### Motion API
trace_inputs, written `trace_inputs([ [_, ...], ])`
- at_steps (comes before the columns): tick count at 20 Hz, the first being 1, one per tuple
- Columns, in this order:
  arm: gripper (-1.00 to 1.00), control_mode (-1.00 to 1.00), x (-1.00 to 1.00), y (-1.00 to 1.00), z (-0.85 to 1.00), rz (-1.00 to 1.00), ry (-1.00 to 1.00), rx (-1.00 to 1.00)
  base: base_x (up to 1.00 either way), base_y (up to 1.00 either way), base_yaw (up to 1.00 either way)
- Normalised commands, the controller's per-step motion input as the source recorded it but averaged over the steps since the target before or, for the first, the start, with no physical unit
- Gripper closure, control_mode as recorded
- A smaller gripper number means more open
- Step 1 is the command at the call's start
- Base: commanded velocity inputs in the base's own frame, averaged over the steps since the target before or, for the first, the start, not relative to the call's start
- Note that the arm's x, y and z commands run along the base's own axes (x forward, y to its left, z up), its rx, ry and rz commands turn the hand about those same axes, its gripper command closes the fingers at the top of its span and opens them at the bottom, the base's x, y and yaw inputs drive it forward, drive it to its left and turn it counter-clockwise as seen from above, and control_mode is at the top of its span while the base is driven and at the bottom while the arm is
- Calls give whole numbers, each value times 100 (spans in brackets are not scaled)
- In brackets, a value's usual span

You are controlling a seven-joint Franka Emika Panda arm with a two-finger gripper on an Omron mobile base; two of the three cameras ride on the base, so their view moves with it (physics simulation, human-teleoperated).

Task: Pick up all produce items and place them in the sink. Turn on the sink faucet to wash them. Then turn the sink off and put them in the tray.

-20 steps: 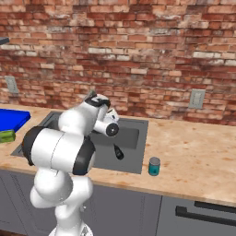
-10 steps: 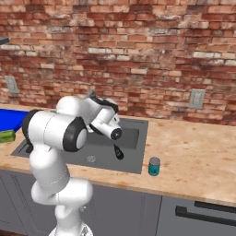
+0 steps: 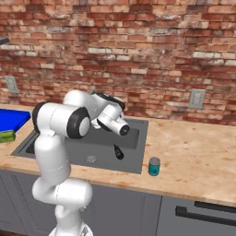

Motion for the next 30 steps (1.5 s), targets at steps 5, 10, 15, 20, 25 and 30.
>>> trace_inputs([
  [5,-100,-100,42,0,0,1,0,0,0,0,0],
  [10,-100,-100,39,0,-3,0,0,0,0,0,0],
  [15,-100,-100,35,0,-10,0,0,0,0,0,0],
  [20,-100,-100,33,0,-12,1,0,0,0,0,0],
  [25,-100,-100,33,0,-11,1,0,0,0,0,0],
  [30,-100,-100,27,1,-14,2,0,0,0,0,0],
])
